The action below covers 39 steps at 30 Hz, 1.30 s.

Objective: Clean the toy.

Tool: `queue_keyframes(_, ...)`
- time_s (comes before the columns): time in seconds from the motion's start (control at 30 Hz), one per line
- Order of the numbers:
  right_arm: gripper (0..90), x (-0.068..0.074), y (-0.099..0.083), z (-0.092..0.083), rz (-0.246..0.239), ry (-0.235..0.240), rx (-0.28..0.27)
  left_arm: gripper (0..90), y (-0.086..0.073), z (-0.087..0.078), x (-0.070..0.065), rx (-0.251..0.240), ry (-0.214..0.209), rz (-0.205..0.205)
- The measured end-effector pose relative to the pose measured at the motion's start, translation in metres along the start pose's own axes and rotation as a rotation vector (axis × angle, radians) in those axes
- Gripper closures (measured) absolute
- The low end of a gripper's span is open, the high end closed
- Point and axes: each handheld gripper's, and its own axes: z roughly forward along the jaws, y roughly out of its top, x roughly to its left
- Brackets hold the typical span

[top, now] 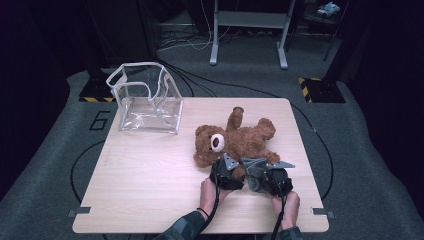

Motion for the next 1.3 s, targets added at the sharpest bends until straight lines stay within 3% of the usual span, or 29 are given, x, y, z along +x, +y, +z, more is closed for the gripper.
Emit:
queue_keyframes(0.13, 75.2, -0.001, 0.001, 0.003, -0.008, 0.0, 0.001, 33.7, 0.0, 0.003, -0.002, -0.005, 0.022, 0.011)
queue_keyframes(0.27, 75.1, 0.0, 0.002, 0.003, 0.003, 0.001, 0.011, 49.4, -0.001, 0.005, -0.002, -0.008, 0.025, 0.011)
queue_keyframes(0.37, 75.1, 0.0, 0.001, 0.004, 0.001, -0.002, 0.009, 62.3, 0.0, 0.005, 0.002, -0.023, 0.008, -0.004)
queue_keyframes(0.5, 75.1, -0.001, 0.001, 0.005, -0.002, -0.003, 0.003, 72.6, 0.002, 0.003, 0.009, -0.031, -0.02, -0.017)
queue_keyframes(0.77, 75.1, 0.0, 0.004, 0.004, -0.002, -0.008, -0.005, 78.1, 0.007, -0.005, 0.022, -0.063, -0.07, -0.039)
queue_keyframes(1.0, 75.1, -0.002, 0.002, 0.005, -0.002, -0.015, -0.01, 80.0, 0.025, -0.019, 0.033, -0.118, -0.077, -0.043)
queue_keyframes(1.3, 75.2, 0.003, 0.006, 0.003, -0.01, -0.008, -0.03, 81.8, 0.048, -0.032, 0.047, -0.138, -0.097, -0.001)
